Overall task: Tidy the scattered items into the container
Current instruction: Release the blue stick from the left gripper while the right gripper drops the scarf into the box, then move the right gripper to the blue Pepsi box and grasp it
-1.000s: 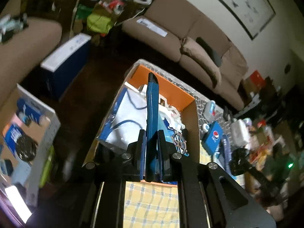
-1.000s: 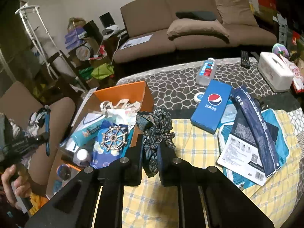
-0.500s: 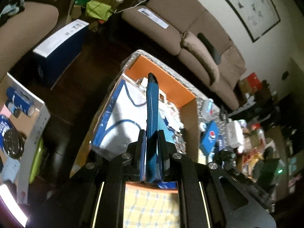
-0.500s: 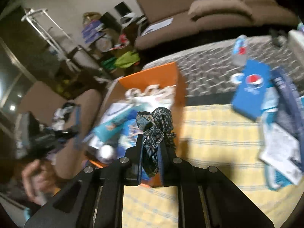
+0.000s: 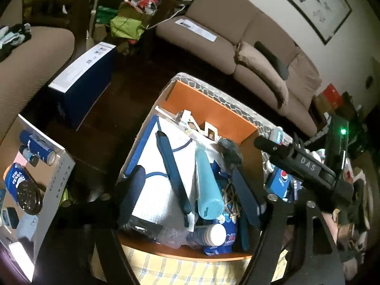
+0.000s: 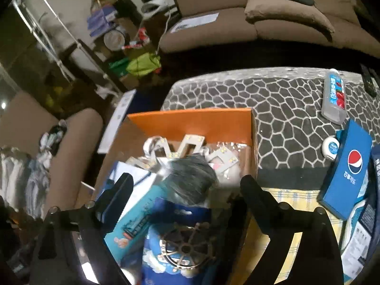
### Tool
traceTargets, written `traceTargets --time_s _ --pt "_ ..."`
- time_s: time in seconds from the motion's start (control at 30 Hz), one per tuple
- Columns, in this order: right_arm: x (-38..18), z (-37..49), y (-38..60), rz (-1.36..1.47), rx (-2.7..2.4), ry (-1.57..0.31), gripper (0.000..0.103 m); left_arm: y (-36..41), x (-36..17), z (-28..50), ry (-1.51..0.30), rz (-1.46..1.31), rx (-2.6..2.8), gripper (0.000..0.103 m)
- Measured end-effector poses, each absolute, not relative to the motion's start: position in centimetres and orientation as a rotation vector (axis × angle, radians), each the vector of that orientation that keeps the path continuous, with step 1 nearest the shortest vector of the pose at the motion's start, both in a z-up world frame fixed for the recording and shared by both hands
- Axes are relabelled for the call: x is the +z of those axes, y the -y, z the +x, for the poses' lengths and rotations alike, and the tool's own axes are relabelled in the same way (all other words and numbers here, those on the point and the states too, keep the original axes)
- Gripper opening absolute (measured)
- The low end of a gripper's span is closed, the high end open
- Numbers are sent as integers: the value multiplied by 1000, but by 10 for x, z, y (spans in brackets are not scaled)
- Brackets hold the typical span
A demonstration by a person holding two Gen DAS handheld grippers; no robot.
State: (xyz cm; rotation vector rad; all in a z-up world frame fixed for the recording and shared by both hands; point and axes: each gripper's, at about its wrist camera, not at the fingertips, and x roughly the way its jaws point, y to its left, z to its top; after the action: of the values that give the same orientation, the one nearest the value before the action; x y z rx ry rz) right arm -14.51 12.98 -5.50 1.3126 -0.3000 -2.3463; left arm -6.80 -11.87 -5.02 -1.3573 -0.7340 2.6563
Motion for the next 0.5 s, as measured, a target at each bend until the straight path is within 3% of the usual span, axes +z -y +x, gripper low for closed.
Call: traceTargets --time_s 0.27,0.4,0.5 --pt "-49 -90 -225 1282 -2431 449 94 116 -42 -56 763 -1354 2636 74" --pt "-54 -54 -286 1345 -2521 507 94 100 -31 -47 734 -1333 2622 89" --pt "-53 -27 -323 1331 -2622 569 94 89 -25 -41 716 -1299 2612 90"
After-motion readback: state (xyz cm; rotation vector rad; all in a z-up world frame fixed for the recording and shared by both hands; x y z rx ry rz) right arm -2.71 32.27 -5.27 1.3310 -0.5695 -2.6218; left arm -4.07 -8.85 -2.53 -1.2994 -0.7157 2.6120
